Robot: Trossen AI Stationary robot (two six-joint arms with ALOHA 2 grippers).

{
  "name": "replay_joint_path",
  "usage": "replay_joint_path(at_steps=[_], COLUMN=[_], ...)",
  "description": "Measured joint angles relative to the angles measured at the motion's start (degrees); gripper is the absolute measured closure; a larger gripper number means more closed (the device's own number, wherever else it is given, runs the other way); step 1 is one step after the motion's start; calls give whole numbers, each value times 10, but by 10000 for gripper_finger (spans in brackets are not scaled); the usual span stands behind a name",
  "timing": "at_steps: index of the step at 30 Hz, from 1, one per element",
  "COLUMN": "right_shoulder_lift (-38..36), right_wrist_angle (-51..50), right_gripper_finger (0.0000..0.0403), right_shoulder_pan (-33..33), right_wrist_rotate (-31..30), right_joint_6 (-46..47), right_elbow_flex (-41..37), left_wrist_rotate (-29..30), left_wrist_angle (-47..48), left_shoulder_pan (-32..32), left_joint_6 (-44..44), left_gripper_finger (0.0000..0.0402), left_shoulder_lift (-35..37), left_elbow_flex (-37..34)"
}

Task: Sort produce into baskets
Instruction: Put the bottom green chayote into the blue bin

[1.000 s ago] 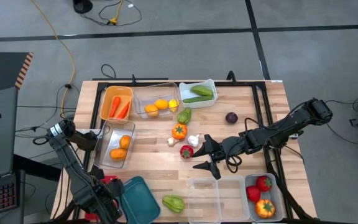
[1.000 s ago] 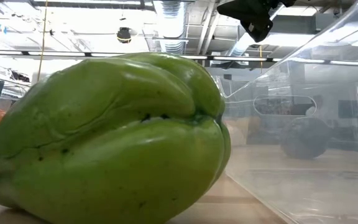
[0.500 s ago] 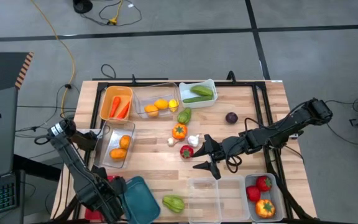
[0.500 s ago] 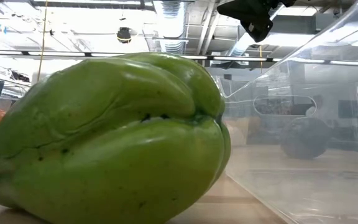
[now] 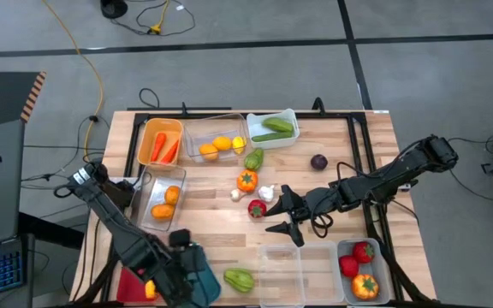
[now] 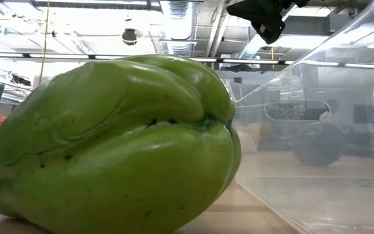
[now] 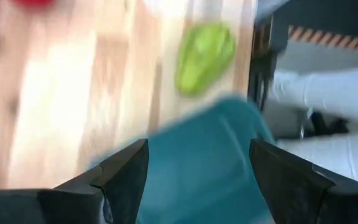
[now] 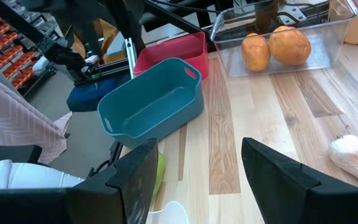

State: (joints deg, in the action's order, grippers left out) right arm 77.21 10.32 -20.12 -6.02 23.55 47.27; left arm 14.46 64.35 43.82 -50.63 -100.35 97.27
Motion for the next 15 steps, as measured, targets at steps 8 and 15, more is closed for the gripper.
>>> replay_joint_path(at_steps=[8, 15], right_shoulder_lift=[0, 0], right_wrist_angle=[0, 0], right_gripper_finger=[143, 143], right_shoulder_pan=[0, 0], right_wrist_rotate=[0, 0], right_joint_6=[0, 0], right_elbow_flex=[0, 0], left_wrist_rotate=[23, -26], left_wrist_angle=[-107, -165], left_shoulder_pan=[-39, -57], left_joint_6=[130, 224], left_gripper_finger=[136, 136], left_shoulder_lift=[-29, -87], left_elbow_flex=[0, 0])
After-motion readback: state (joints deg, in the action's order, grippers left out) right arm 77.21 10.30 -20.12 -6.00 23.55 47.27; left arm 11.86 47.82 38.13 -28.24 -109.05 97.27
